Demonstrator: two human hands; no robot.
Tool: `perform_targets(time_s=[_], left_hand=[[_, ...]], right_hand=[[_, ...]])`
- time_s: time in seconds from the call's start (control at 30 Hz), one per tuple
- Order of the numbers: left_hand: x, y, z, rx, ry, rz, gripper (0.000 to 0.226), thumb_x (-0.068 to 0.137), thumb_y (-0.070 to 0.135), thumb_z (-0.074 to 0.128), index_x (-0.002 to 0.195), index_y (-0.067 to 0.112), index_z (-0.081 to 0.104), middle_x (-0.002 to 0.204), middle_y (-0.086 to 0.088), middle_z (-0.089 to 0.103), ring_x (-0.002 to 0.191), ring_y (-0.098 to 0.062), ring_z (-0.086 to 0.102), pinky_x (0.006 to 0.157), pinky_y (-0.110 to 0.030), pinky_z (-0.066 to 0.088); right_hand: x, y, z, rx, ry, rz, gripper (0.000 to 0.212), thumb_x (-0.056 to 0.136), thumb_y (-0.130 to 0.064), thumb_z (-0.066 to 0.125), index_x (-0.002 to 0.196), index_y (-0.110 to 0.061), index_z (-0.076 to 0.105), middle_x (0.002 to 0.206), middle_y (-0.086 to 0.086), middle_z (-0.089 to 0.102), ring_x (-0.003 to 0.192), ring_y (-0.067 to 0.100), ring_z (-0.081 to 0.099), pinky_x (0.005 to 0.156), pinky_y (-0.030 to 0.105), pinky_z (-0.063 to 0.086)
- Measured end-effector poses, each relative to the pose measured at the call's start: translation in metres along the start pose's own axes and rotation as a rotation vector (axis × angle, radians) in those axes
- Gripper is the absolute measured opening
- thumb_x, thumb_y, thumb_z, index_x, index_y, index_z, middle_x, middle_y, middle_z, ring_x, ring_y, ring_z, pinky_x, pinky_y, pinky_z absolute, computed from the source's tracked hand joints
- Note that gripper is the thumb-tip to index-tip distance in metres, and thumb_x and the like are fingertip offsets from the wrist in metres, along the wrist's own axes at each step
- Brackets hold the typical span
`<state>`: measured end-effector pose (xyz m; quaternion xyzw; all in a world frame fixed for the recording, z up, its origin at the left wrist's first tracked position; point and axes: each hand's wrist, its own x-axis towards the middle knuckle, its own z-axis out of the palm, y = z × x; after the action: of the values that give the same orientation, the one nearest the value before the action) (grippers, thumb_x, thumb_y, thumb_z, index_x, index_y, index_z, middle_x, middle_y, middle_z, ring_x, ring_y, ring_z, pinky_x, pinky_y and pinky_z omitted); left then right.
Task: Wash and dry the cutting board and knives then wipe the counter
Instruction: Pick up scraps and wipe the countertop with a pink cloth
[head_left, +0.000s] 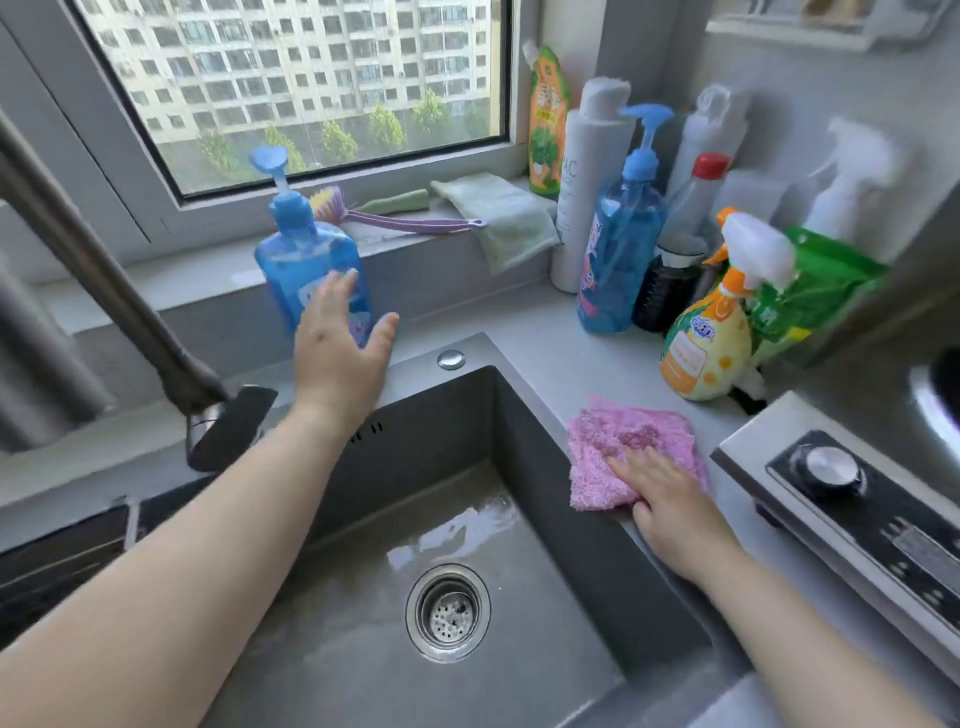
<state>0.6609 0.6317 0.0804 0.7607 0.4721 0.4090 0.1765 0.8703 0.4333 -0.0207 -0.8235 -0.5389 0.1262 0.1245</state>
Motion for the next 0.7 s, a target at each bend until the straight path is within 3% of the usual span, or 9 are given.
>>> perform_targets(time_s=[0.1, 0.2, 0.3, 0.4, 0.47, 0.53, 0.6, 0.7], left_hand=[[-0.074, 0.012, -0.003, -0.072, -0.183, 0.027, 0.032, 0.089, 0.013, 0.056, 0.12, 0.006, 0.058, 0.124, -0.007, 0.057, 0.119, -0.021, 0.049, 0.091, -0.013, 0.028], [-0.149, 0.012, -0.01, -0.114, -0.339, 0.015, 0.018, 0.089, 0.015, 0.057, 0.098, 0.005, 0.07, 0.102, -0.003, 0.066, 0.104, -0.02, 0.057, 0.078, -0.011, 0.03], [-0.211, 0.001, -0.028, -0.093, -0.45, -0.031, 0.034, 0.089, 0.033, 0.046, 0.094, 0.01, 0.071, 0.088, 0.012, 0.061, 0.099, -0.016, 0.059, 0.074, -0.016, 0.034], [-0.262, -0.016, -0.056, -0.025, -0.474, 0.006, 0.041, 0.086, 0.042, 0.038, 0.098, 0.02, 0.07, 0.094, 0.019, 0.063, 0.1, -0.007, 0.058, 0.072, -0.015, 0.034], [-0.293, -0.028, -0.078, 0.066, -0.546, 0.073, 0.04, 0.078, 0.044, 0.035, 0.091, 0.026, 0.069, 0.089, 0.022, 0.065, 0.089, 0.001, 0.057, 0.069, -0.012, 0.037], [-0.325, -0.046, -0.093, 0.132, -0.511, 0.21, 0.025, 0.073, 0.036, 0.039, 0.084, 0.031, 0.06, 0.075, 0.019, 0.068, 0.081, -0.002, 0.054, 0.065, -0.013, 0.039], [-0.347, -0.06, -0.103, 0.145, -0.441, 0.246, 0.02, 0.077, 0.033, 0.039, 0.093, 0.029, 0.05, 0.077, 0.009, 0.071, 0.085, -0.008, 0.049, 0.071, -0.018, 0.038], [-0.362, -0.066, -0.111, 0.122, -0.392, 0.221, 0.026, 0.084, 0.028, 0.036, 0.103, 0.021, 0.051, 0.084, -0.003, 0.073, 0.084, -0.01, 0.051, 0.074, -0.023, 0.036]], right_hand=[[-0.05, 0.012, 0.0, 0.016, 0.006, 0.014, 0.076, 0.068, -0.02, 0.018, 0.143, -0.018, 0.026, 0.153, 0.002, 0.022, 0.144, 0.017, 0.015, 0.106, 0.013, -0.004], [-0.1, 0.026, 0.0, 0.037, 0.052, 0.105, 0.06, 0.082, -0.015, 0.022, 0.141, -0.016, 0.032, 0.151, 0.003, 0.028, 0.144, 0.019, 0.018, 0.11, 0.015, 0.001], [-0.139, 0.028, 0.007, 0.049, 0.116, 0.227, 0.054, 0.091, -0.001, 0.039, 0.142, -0.02, 0.033, 0.152, 0.001, 0.027, 0.144, 0.019, 0.015, 0.116, 0.027, 0.006], [-0.167, 0.003, 0.022, 0.026, 0.146, 0.295, 0.054, 0.092, -0.005, 0.038, 0.142, -0.023, 0.032, 0.153, 0.0, 0.025, 0.144, 0.021, 0.014, 0.118, 0.034, 0.008], [-0.187, -0.029, 0.039, 0.005, 0.2, 0.254, 0.053, 0.085, -0.001, 0.038, 0.136, -0.015, 0.045, 0.145, 0.007, 0.04, 0.137, 0.031, 0.032, 0.115, 0.039, 0.018], [-0.213, -0.066, 0.06, 0.011, 0.267, 0.129, 0.058, 0.064, -0.004, 0.043, 0.117, -0.01, 0.063, 0.119, 0.012, 0.065, 0.113, 0.039, 0.057, 0.107, 0.036, 0.03], [-0.241, -0.11, 0.081, -0.026, 0.219, 0.007, 0.061, 0.057, -0.018, 0.035, 0.114, -0.021, 0.057, 0.104, 0.001, 0.072, 0.106, 0.03, 0.057, 0.101, 0.028, 0.027], [-0.275, -0.164, 0.109, -0.073, 0.156, -0.147, 0.052, 0.058, -0.027, 0.034, 0.109, -0.028, 0.045, 0.104, -0.007, 0.072, 0.108, 0.018, 0.051, 0.104, 0.029, 0.014]])
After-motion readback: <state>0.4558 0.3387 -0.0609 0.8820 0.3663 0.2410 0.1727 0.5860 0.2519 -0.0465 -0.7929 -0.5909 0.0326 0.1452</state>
